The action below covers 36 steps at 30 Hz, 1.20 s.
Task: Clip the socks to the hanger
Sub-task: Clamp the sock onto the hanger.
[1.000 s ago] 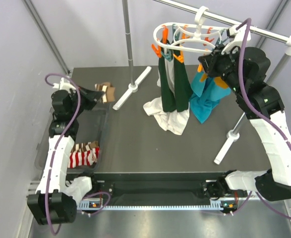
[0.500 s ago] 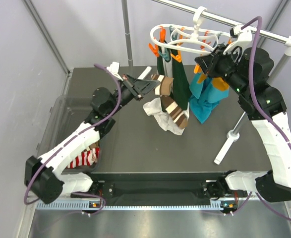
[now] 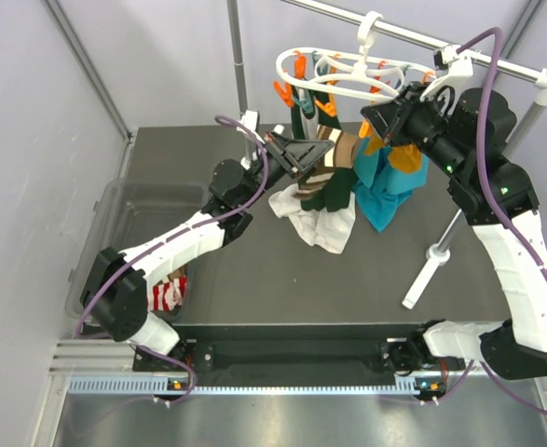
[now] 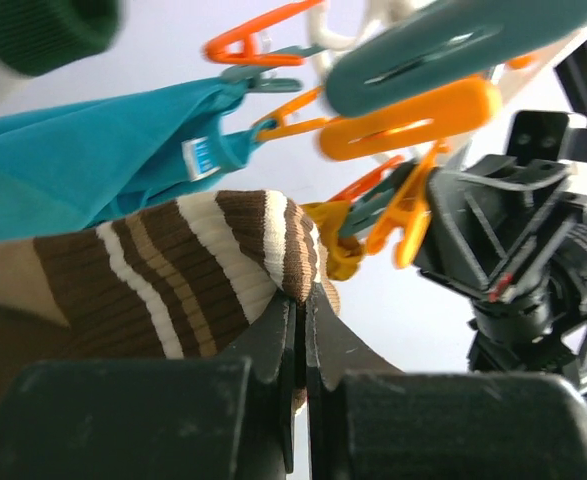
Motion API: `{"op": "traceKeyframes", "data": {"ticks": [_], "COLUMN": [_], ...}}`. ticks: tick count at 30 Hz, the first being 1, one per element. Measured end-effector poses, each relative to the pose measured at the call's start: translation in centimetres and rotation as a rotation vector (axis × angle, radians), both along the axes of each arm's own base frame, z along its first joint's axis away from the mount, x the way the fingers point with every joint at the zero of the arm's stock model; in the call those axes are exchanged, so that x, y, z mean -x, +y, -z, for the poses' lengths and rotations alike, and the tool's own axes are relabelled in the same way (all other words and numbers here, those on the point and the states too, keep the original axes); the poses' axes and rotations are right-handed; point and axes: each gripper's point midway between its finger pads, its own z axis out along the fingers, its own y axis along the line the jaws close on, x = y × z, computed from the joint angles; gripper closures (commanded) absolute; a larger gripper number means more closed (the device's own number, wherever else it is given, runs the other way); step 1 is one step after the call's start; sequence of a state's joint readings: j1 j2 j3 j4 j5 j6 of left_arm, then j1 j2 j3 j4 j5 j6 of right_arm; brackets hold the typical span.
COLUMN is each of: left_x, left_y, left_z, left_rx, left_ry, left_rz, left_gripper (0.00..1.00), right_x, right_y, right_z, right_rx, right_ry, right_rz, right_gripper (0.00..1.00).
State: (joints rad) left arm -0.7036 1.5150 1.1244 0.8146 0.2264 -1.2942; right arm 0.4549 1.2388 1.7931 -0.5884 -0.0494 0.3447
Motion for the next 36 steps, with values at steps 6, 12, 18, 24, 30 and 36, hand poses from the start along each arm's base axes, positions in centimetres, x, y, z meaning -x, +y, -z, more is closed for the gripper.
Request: {"op": "traceKeyframes", "data": {"ticks": [6, 12, 18, 24, 30, 36], "left_x": [1.3, 1.6, 1.2, 1.4, 1.9, 2.1], "left_y": [0.1, -0.3, -1.3, -1.3, -1.2, -1.5], "left_z": [-3.1, -3.8, -2.4, -2.7, -3.9, -4.5], "left_rx": [0.064, 0.086, 0.068, 0.080, 0.104, 0.119], "left_ry": [-0.091, -0.125, -0.099, -0.113, -0.141, -0.159], "left_rz": [0.019, 0.041, 0.061, 0.066, 0.071, 0.082], "left_gripper": [1.00, 1.00, 1.00, 1.00, 1.00, 1.00], "right_x": [0.1, 0.1, 0.1, 0.1, -0.1, 0.0], "right_y": [0.1, 0.2, 0.2, 0.3, 0.3, 0.2], "right_z": [0.1, 0.3, 0.2, 0.4, 0.5, 0.4], "right_rx": [0.002, 0.003, 0.002, 0.001, -0.002, -0.006], "right_ry": [0.002, 0.007, 0.006, 0.006, 0.002, 0.001], "right_rz": [-0.006, -0.016, -0.020, -0.022, -0.022, -0.023], "right_gripper": [1.00, 1.00, 1.00, 1.00, 1.00, 0.76]}}
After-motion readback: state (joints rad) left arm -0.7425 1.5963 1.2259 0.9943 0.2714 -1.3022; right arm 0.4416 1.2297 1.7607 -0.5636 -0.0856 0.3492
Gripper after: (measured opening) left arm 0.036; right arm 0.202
